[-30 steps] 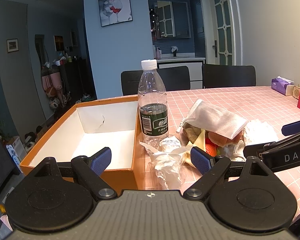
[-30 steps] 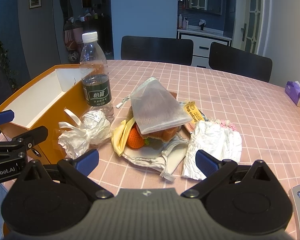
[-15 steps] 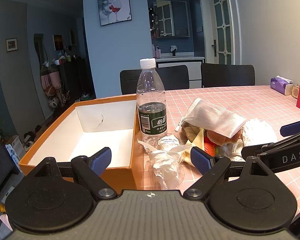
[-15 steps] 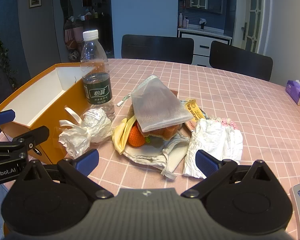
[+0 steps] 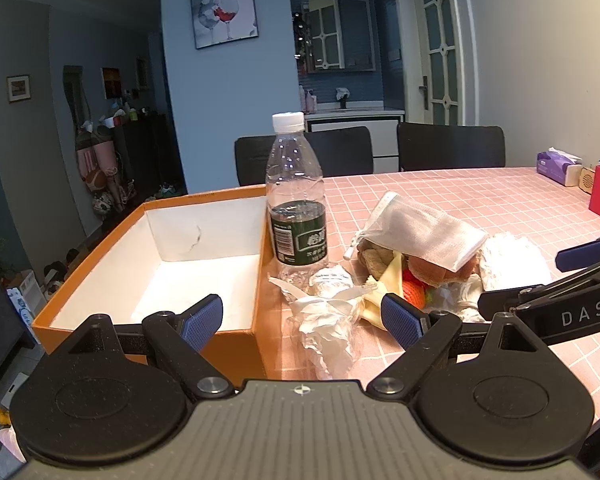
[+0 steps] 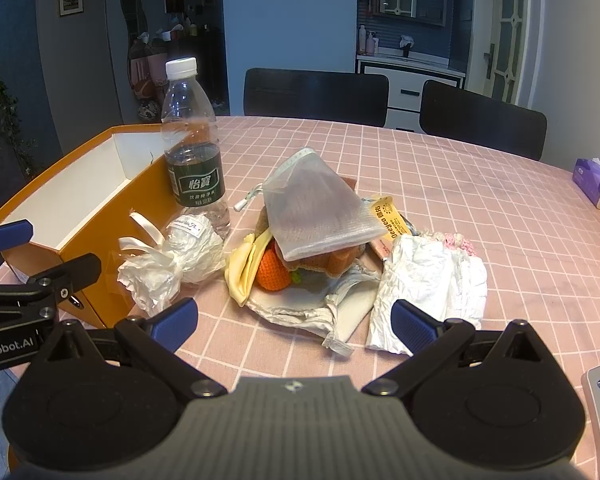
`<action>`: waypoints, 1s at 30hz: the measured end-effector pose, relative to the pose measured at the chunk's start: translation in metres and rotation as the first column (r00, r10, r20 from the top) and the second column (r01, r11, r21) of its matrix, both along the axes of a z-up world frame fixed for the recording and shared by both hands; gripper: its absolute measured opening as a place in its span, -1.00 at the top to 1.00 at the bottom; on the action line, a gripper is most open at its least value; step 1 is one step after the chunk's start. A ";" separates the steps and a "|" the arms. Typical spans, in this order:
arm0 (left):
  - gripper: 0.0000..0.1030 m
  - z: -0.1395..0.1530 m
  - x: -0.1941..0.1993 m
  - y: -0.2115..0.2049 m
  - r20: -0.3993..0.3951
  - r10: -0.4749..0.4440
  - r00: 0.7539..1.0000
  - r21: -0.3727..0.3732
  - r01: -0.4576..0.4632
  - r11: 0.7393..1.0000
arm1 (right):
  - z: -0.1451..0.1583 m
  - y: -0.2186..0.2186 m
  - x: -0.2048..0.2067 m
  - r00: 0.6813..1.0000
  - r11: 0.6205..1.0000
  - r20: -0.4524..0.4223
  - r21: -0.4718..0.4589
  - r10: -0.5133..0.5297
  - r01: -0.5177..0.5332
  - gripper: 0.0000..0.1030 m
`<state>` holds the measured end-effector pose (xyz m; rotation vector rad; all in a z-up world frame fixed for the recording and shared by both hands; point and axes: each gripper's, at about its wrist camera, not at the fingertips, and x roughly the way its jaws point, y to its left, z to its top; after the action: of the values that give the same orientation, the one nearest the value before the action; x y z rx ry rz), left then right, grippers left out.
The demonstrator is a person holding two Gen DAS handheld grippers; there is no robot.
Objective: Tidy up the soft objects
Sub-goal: 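Grasp the plastic-wrapped bundle with the left tool while the right tool grasps the white mesh bag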
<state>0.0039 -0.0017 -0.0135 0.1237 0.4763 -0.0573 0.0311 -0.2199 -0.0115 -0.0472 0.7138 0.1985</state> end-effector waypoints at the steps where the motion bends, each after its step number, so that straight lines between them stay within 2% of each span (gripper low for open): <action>1: -1.00 0.000 0.001 -0.001 -0.002 -0.006 1.000 -0.001 0.006 1.000 | -0.001 -0.002 0.000 1.000 1.000 0.004 0.012 0.007 -0.007 -0.95; 2: -0.99 0.000 0.001 -0.001 -0.003 -0.012 1.000 -0.001 0.012 1.000 | -0.002 -0.004 -0.001 1.000 0.999 0.010 0.029 0.014 -0.014 -0.95; 5: -0.66 -0.002 0.004 -0.003 -0.014 -0.038 0.999 0.014 0.038 0.999 | -0.005 -0.011 -0.002 0.999 0.996 0.030 0.084 0.022 -0.024 -0.95; 7: -0.47 -0.004 0.007 -0.005 -0.030 -0.062 0.998 0.014 0.063 0.998 | -0.008 -0.012 0.001 1.000 0.997 0.022 0.074 0.020 -0.022 -0.95; 9: -0.42 -0.006 0.010 -0.007 -0.044 -0.088 0.995 0.018 0.089 0.996 | -0.011 -0.011 0.004 0.999 0.998 0.022 0.059 0.026 -0.028 -0.95; 13: -0.42 -0.009 0.021 -0.018 -0.059 -0.156 0.986 0.073 0.160 0.984 | -0.017 -0.010 0.013 0.999 0.998 0.022 0.034 0.046 -0.046 -0.92; 15: -0.42 -0.012 0.031 -0.024 -0.079 -0.178 0.981 0.118 0.187 0.975 | -0.019 -0.009 0.019 0.997 0.998 0.025 0.018 0.067 -0.067 -0.84; 19: -0.41 -0.017 0.053 -0.036 -0.146 -0.244 0.959 0.224 0.272 0.936 | -0.022 -0.007 0.033 0.993 0.993 0.033 -0.028 0.117 -0.116 -0.75; 24: -0.42 -0.024 0.083 -0.043 -0.256 -0.294 0.921 0.280 0.361 0.890 | -0.026 -0.005 0.055 0.986 0.984 0.056 -0.098 0.156 -0.150 -0.73; 27: -0.42 -0.032 0.096 -0.048 -0.323 -0.280 0.904 0.315 0.381 0.869 | -0.032 -0.002 0.069 0.984 0.975 0.047 -0.152 0.171 -0.163 -0.73; 30: -0.41 -0.043 0.105 -0.055 -0.371 -0.270 0.889 0.364 0.406 0.838 | -0.035 0.000 0.084 0.983 0.970 0.047 -0.178 0.176 -0.165 -0.73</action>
<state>0.1090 -0.0568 -0.0566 0.6512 0.7714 -0.3296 0.1151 -0.2195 -0.0465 -0.2806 0.6632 0.2981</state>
